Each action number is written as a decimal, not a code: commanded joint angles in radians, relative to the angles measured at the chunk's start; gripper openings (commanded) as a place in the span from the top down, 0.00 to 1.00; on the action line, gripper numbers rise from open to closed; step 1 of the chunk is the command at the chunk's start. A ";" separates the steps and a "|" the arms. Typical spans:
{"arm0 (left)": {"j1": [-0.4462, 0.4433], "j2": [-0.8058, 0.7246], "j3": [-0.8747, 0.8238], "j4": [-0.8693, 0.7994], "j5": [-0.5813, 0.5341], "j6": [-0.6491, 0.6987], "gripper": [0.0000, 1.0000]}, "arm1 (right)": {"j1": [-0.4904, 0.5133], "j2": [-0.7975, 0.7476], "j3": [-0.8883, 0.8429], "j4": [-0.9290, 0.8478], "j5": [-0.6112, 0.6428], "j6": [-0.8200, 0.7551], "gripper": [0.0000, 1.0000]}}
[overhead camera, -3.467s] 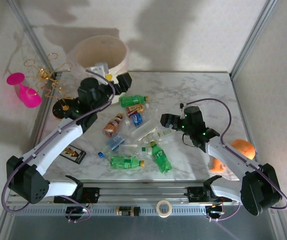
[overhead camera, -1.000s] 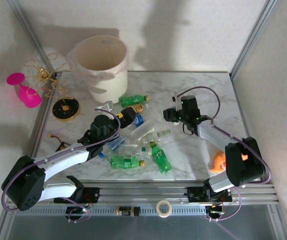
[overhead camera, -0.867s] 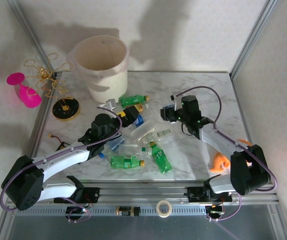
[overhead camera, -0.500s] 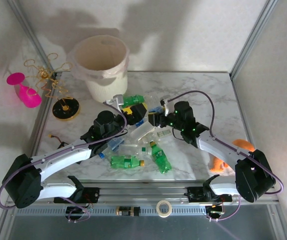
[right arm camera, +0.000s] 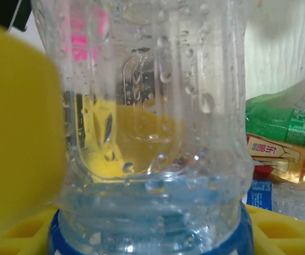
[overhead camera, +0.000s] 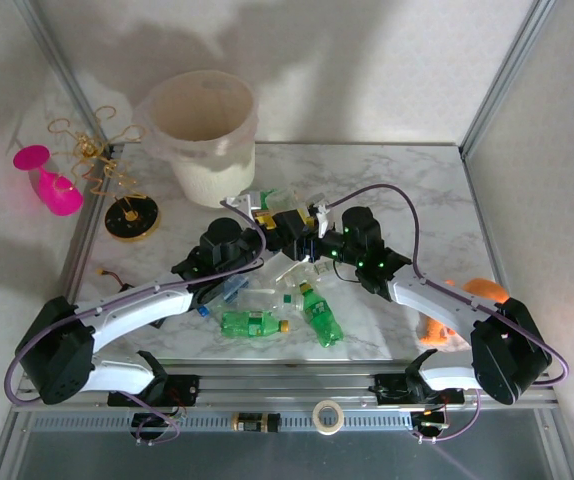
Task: Put the plastic bottles in the bin
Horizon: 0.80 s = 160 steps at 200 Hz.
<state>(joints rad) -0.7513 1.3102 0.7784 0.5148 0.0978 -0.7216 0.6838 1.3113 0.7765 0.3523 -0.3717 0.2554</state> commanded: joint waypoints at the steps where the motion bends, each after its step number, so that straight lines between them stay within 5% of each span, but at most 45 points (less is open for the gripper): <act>1: -0.006 0.010 0.036 -0.006 -0.001 0.024 0.11 | 0.018 -0.030 -0.003 0.039 -0.030 0.014 0.48; 37: -0.006 0.024 0.038 0.001 -0.002 0.021 0.31 | 0.036 -0.041 -0.009 0.035 -0.032 0.014 0.48; 92: -0.006 0.050 0.042 0.014 -0.001 0.000 0.45 | 0.042 -0.049 -0.023 0.042 -0.021 0.013 0.46; 160: 0.007 0.035 0.064 -0.005 -0.064 0.041 0.48 | 0.042 -0.065 -0.043 0.050 0.017 0.019 0.07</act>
<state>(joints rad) -0.7494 1.3396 0.7963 0.5167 0.0746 -0.7238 0.7013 1.2800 0.7418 0.3466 -0.3206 0.2657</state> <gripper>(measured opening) 0.613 0.884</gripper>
